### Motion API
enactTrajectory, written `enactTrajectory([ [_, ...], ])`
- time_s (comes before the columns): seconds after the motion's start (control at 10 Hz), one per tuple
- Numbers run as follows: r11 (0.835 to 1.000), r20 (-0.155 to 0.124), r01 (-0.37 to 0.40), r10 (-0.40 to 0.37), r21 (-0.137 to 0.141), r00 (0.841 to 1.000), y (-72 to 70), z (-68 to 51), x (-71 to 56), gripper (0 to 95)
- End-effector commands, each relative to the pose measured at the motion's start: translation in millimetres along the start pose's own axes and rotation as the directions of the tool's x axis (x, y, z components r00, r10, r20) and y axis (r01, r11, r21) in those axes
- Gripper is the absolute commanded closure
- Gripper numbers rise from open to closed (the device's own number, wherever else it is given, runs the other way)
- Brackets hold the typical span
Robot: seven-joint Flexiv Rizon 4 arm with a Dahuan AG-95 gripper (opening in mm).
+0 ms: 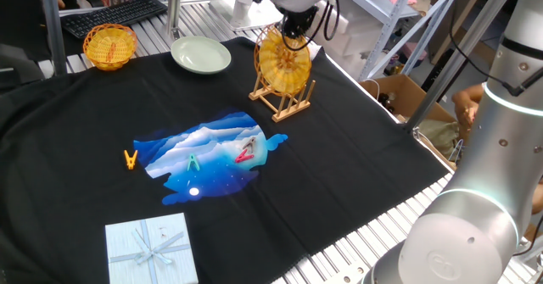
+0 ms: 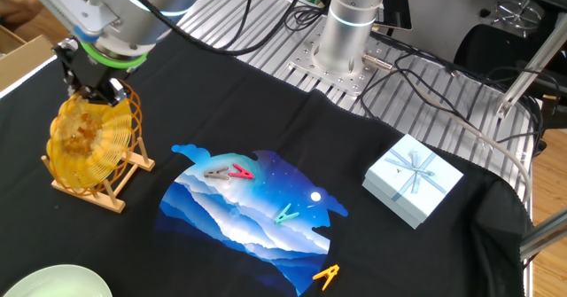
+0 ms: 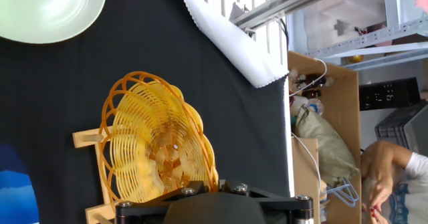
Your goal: Put the dish on the dish rack
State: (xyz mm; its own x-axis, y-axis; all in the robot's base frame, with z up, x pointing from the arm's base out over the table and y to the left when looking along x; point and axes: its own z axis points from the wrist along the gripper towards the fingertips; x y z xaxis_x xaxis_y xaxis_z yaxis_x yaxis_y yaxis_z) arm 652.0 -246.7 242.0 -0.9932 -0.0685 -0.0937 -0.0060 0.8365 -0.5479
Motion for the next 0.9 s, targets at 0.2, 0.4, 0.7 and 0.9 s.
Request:
enactTrajectory([
  [0.2,1.0,0.018,0.011,-0.011,0.003,1.0,-0.2,4.4,1.6,95.0],
  [0.4,1.0,0.021,0.018,-0.018,0.01,1.0,0.1,4.6,1.8,95.0],
  [0.7,1.0,0.029,0.026,-0.026,0.01,0.999,0.1,4.2,2.5,95.0],
  [0.9,0.999,0.03,0.046,-0.046,0.011,0.998,-0.2,3.8,2.7,95.0],
])
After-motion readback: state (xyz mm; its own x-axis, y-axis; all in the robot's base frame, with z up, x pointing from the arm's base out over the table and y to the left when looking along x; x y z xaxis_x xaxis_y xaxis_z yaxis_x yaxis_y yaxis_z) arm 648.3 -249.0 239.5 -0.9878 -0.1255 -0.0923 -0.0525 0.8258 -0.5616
